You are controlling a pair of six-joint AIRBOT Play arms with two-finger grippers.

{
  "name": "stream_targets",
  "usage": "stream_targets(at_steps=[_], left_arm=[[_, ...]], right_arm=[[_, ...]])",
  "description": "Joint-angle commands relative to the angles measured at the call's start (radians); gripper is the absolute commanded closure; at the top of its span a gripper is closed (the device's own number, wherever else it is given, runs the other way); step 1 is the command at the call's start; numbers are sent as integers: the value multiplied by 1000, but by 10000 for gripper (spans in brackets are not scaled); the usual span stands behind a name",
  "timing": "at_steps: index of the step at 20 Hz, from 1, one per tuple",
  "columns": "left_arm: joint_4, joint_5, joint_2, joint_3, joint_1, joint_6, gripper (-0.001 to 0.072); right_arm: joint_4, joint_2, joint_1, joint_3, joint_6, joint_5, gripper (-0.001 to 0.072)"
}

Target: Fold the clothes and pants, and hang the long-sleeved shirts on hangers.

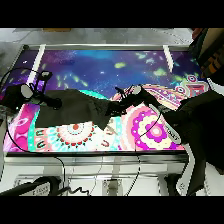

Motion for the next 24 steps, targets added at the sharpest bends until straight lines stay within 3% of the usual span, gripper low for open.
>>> stream_targets(at_steps=[1, 3, 7, 12, 17, 18, 19, 20, 24], left_arm=[[0, 0, 1, 0, 1, 0, 17], [0, 0, 1, 0, 1, 1, 17], [0, 0, 1, 0, 1, 0, 17], [-41, 0, 1, 0, 1, 0, 17], [-130, 0, 1, 0, 1, 0, 17], [-136, 0, 1, 0, 1, 0, 17], [-135, 0, 1, 0, 1, 0, 17], [-135, 0, 1, 0, 1, 1, 17], [-135, 1, 1, 0, 1, 1, 17]], right_arm=[[222, -2, 7, 5, 24, -25, 689], [262, 8, -3, 49, 0, -14, 686], [190, 27, -73, 196, -55, -50, 686], [-259, 12, -124, 220, -32, -248, 686], [-562, -25, -137, 216, 99, -275, 681], [-577, -23, -146, 216, 123, -281, 529], [-578, -20, -157, 216, 139, -286, 208], [-578, -17, -173, 221, 171, -280, 108], [-540, 4, -265, 241, 184, -134, 110]])
